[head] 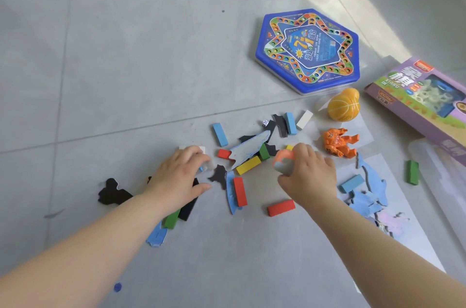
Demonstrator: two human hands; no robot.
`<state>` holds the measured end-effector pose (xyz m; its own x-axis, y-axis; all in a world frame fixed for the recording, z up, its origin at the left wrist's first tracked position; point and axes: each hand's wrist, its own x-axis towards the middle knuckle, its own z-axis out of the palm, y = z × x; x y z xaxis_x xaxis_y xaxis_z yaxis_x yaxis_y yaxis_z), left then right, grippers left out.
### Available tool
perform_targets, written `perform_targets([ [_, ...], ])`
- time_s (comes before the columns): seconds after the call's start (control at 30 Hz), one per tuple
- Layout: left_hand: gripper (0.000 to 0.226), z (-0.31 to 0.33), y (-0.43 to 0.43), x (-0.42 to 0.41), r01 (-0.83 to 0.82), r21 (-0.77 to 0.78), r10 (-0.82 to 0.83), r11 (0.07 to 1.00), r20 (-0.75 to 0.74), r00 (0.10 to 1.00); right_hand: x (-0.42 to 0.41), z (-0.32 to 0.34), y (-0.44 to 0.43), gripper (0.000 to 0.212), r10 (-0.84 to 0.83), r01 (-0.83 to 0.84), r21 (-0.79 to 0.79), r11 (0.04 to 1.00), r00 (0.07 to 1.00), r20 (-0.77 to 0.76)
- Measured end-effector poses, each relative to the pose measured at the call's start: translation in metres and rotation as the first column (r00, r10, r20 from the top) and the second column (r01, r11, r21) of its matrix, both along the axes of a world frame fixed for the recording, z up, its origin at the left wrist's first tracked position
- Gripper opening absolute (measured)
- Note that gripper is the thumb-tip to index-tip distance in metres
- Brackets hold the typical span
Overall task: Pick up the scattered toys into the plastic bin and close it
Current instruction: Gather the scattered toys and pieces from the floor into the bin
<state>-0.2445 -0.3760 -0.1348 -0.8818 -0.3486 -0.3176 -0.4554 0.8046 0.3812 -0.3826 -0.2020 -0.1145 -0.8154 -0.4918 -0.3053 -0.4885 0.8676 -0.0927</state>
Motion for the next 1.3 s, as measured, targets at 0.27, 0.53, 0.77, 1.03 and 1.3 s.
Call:
perform_targets([
  [0.27, 0.033, -0.006, -0.002, -0.014, -0.022, -0.106, 0.029, 0.994, 0.072, 0.997, -0.005, -0.005, -0.048, 0.068, 0.512, -0.518, 0.028, 0.855, 0.851, 0.113],
  [0.53, 0.011, 0.011, -0.019, 0.013, -0.413, 0.25, 0.451, 0.876, -0.122, 0.884, -0.003, -0.013, -0.073, 0.044, 0.554, -0.562, 0.101, 0.821, 0.827, 0.1],
  [0.77, 0.019, 0.012, -0.041, 0.062, -0.584, 0.217, 0.604, 0.782, -0.034, 0.796, 0.001, -0.013, -0.073, 0.042, 0.426, -0.434, 0.102, 0.895, 0.9, 0.091],
  [1.03, 0.044, 0.008, -0.031, 0.078, -0.517, 0.132, 0.498, 0.846, 0.151, 0.854, 0.026, 0.002, -0.049, 0.017, 0.021, -0.009, -0.056, 0.998, 0.973, 0.228],
  [1.3, 0.075, 0.001, -0.018, 0.054, -0.339, -0.001, 0.335, 0.941, 0.164, 0.928, 0.074, -0.009, -0.043, 0.053, -0.05, 0.047, 0.017, 0.999, 0.951, 0.304],
])
